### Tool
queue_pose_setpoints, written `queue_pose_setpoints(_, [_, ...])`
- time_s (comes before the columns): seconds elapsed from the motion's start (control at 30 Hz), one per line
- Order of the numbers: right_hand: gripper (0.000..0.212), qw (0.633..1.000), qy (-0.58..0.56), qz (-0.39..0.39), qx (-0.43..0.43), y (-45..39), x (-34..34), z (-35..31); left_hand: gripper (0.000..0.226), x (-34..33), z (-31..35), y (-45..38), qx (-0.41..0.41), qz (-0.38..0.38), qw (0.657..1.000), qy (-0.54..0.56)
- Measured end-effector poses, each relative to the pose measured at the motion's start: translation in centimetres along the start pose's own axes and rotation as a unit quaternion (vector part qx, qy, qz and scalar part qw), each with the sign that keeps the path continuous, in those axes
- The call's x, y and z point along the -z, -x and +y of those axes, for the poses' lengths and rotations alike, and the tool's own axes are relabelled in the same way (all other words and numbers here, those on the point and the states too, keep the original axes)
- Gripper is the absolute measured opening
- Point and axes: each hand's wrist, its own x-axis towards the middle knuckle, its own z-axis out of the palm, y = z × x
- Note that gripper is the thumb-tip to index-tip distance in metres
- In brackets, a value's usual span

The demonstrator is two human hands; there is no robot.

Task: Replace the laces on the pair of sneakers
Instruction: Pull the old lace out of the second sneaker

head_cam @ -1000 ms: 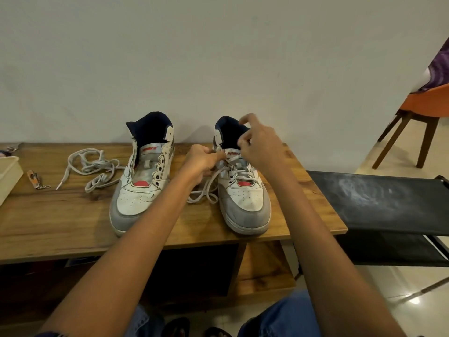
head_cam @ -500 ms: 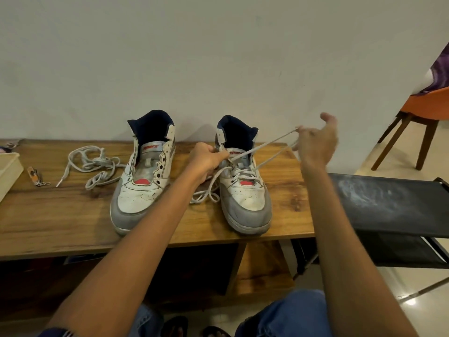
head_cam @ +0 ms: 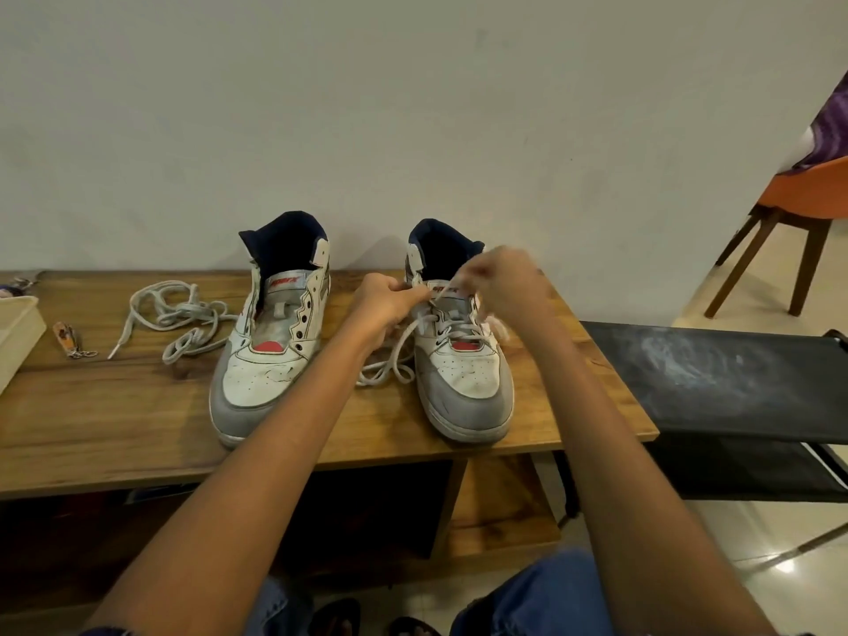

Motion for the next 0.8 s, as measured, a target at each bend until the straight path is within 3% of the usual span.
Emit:
queue_pose_setpoints(0.03, [0.016,0.993,-0.077,0.085,-0.019,0.0,1.0,0.5,0.013,0.0,0.0,0.0,0.002,-0.004,1.000,0.002])
queue_pose_setpoints(0.1, [0.016,0.937,-0.199,0.280,-0.070,0.0,3.2,1.3,0.012,-0.1,0.0,-0.1,0.004,-0.005,1.000,0.006])
queue_pose_setpoints(0.17, [0.015,0.891,-0.237,0.367,-0.127,0.0,4.5,1.6,0.012,-0.1,0.1,0.1,0.005,0.000,1.000,0.002])
queue_pose_setpoints(0.27, [0.031,0.941,-0.030,0.295,-0.160,0.2,4.6,1.3,0.013,-0.2,0.1,0.0,0.004,0.007,1.000,-0.001])
queue_pose_setpoints(0.33, [0.047,0.973,0.060,0.202,-0.094,0.4,3.6,0.1,0.014,-0.2,0.0,-0.1,0.002,0.009,1.000,-0.001])
queue_pose_setpoints(0.4, [0.045,0.994,0.070,0.088,-0.012,0.1,2.0,-1.2,0.015,-0.2,0.0,0.0,0.002,0.006,1.000,0.001])
queue_pose_setpoints(0.47, [0.032,0.988,0.146,-0.029,0.034,-0.2,-0.2,-1.8,0.015,-0.2,0.1,0.1,-0.006,0.005,1.000,-0.008])
queue_pose_setpoints(0.53, [0.020,0.962,0.254,-0.088,0.037,-0.2,-2.2,-1.8,0.013,-0.3,0.2,0.2,-0.010,0.011,1.000,-0.013])
queue_pose_setpoints(0.6, [0.015,0.966,0.245,-0.082,0.031,-0.2,-2.6,-1.4,0.013,-0.2,0.2,0.5,-0.009,0.011,1.000,-0.009])
queue_pose_setpoints(0.67, [0.015,0.992,0.109,-0.055,0.008,-0.2,-1.4,-0.8,0.010,0.0,0.2,0.6,-0.005,0.004,1.000,0.003])
queue_pose_setpoints(0.73, [0.020,0.995,-0.084,0.037,-0.027,0.0,0.9,-0.1,0.008,0.0,0.2,0.6,0.004,-0.005,1.000,0.015])
queue_pose_setpoints(0.8, [0.022,0.954,-0.231,0.179,-0.063,0.2,2.8,0.1,0.007,-0.1,0.3,0.7,0.011,-0.011,1.000,0.023])
